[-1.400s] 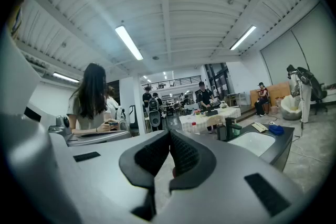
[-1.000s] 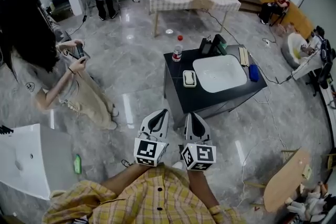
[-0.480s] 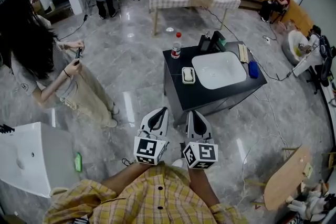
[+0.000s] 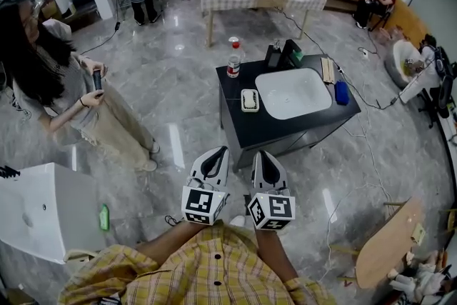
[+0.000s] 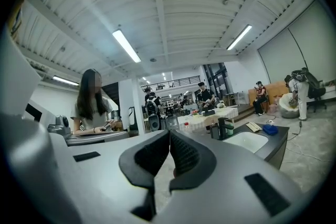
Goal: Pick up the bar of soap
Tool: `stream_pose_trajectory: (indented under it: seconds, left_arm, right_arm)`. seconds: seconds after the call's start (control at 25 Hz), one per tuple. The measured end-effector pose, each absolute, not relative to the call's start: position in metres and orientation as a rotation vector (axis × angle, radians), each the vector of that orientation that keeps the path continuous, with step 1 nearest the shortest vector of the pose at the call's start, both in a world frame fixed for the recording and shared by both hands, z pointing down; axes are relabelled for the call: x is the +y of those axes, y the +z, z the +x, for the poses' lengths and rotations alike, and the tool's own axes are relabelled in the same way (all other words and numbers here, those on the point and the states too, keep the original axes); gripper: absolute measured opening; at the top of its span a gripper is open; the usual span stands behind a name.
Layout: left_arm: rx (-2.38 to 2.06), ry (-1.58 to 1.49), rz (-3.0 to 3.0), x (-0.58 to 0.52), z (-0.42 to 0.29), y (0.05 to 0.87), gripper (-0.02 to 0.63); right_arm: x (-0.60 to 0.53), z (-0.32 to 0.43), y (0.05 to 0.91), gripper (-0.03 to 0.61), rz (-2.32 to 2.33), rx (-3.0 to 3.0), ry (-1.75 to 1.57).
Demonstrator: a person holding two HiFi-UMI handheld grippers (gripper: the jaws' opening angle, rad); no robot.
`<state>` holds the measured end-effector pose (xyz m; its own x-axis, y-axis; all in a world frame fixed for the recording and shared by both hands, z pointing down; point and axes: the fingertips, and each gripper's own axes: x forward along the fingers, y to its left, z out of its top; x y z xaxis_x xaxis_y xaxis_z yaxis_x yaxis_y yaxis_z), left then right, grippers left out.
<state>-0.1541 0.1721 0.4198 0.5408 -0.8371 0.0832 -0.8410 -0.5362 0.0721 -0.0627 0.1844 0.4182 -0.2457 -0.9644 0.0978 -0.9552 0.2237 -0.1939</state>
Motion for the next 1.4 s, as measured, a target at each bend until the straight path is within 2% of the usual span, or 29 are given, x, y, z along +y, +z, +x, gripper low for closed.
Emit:
stream_pose_trajectory:
  seconds: [0.84,1.4]
  left_arm:
    - [-1.53,0.158,2.623,0.167,-0.077,0.431,0.012]
    - [-1.492,0.139,2.594,0.029,-0.06,0.444,0.012]
  right_arm:
    - [0.176,0.015,0.433,0.021,-1.826,2.416,-0.409]
    - [0.048,0.03,0.446,0.021,-1.887,2.414,-0.429]
